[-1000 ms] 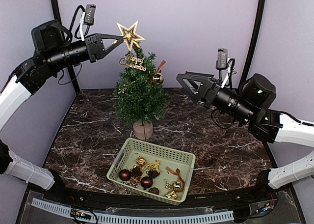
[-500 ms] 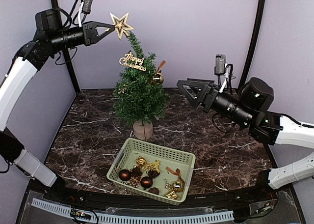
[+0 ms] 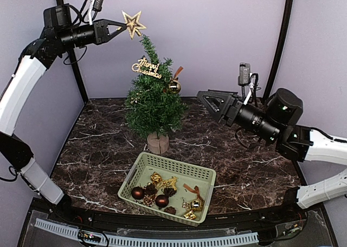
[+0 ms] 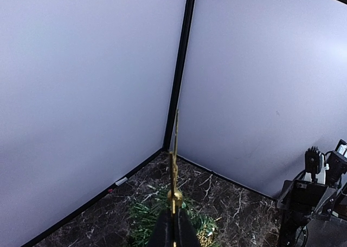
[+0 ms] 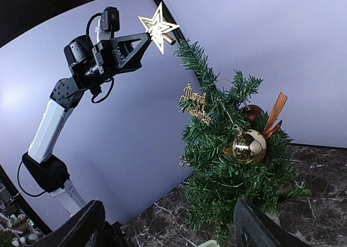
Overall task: Decorate the small christmas tree
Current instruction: Insert the ornament star at the top of the tree.
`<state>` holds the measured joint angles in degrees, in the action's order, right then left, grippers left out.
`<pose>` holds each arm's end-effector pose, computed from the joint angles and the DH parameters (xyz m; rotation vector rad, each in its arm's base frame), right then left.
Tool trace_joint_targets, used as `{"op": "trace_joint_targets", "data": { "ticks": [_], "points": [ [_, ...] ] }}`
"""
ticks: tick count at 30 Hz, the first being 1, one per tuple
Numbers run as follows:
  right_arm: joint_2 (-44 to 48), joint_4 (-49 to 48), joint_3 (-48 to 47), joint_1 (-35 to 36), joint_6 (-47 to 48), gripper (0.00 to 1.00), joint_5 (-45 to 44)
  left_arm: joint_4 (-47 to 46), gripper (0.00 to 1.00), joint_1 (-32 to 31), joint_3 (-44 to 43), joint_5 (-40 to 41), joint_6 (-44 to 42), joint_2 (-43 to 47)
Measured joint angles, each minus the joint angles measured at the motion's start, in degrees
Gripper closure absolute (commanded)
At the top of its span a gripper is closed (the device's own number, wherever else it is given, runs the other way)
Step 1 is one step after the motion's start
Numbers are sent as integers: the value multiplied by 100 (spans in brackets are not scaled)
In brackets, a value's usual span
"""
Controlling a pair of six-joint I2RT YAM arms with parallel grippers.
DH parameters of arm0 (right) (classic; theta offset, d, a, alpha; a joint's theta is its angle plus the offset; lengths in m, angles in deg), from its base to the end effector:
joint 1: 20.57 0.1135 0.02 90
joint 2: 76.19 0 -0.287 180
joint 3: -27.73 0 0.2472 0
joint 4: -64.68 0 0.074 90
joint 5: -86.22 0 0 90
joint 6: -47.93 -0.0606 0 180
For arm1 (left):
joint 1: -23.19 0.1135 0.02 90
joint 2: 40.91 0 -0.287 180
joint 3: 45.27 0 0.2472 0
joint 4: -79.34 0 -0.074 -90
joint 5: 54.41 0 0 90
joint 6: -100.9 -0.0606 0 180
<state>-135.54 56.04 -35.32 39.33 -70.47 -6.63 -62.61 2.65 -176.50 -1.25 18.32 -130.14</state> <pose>0.1289 0.2163 0.4051 -0.3557 1.4286 1.2472 0.2888 -0.1470 0.5743 0.6975 1.4175 -0.8660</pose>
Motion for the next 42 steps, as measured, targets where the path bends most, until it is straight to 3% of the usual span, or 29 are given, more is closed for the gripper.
{"op": "trace_joint_targets", "data": {
  "ticks": [42],
  "points": [
    [-120,-136,107,0,-212,17,48,92,100,7,-570,-299,-42,-483]
  ]
}}
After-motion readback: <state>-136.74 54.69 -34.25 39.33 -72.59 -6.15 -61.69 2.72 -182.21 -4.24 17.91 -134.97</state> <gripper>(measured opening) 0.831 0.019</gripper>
